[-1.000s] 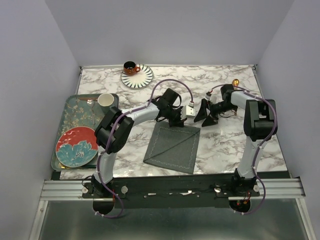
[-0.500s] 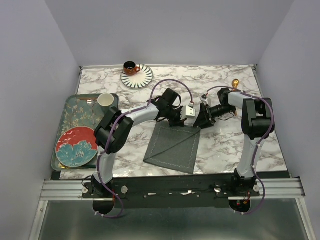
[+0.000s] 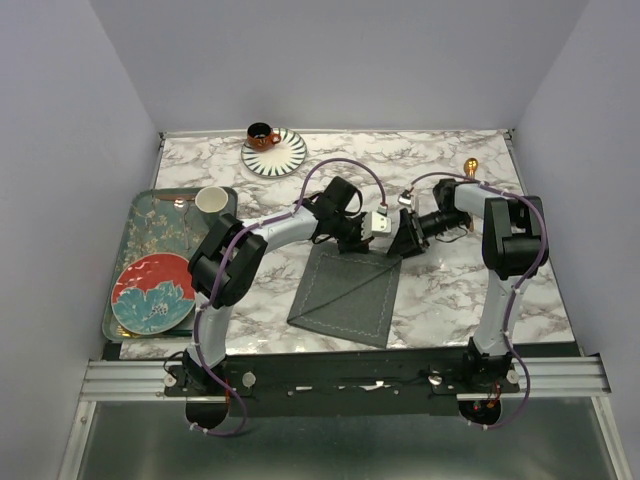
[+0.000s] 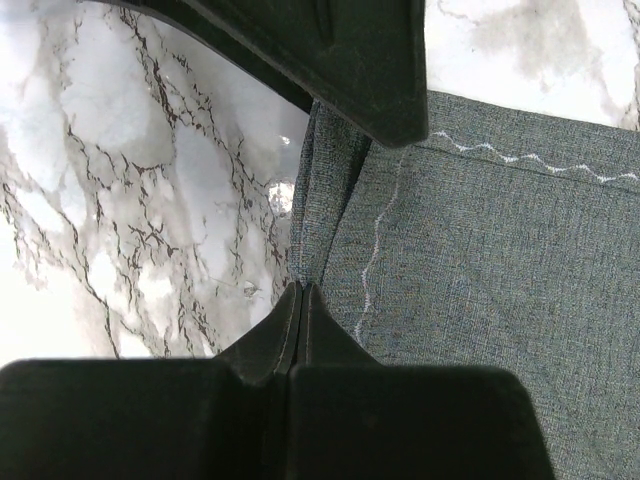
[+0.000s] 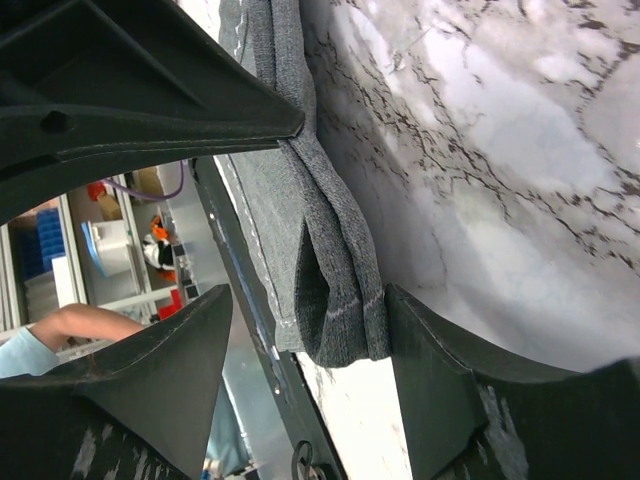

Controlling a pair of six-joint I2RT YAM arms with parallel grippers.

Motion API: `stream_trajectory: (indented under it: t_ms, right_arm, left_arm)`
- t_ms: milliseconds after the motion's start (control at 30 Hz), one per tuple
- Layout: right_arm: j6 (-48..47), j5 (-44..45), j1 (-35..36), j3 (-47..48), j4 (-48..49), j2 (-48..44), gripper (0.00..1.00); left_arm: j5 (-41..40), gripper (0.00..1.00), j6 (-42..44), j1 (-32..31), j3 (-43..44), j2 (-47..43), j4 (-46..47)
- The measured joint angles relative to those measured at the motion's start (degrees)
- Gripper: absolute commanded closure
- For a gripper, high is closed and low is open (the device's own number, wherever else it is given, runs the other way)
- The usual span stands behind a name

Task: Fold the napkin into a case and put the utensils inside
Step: Pick up the upper triangle-folded napkin from the center of the board.

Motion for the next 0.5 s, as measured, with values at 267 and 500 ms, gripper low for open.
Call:
stream_trajectory:
  t_ms: [267, 500]
  right_arm:
    - [-0.46, 1.14, 1.99, 0.0, 0.15, -0.24, 0.36]
    - [-0.98, 3.48, 2.27, 0.0, 0.28, -0.33, 0.42]
  left_arm:
    - [0.07, 1.0, -0.04, 0.0, -0.72, 0.0, 0.57]
    - [0.24, 1.0, -0.04, 0.02, -0.83, 0.0, 0.81]
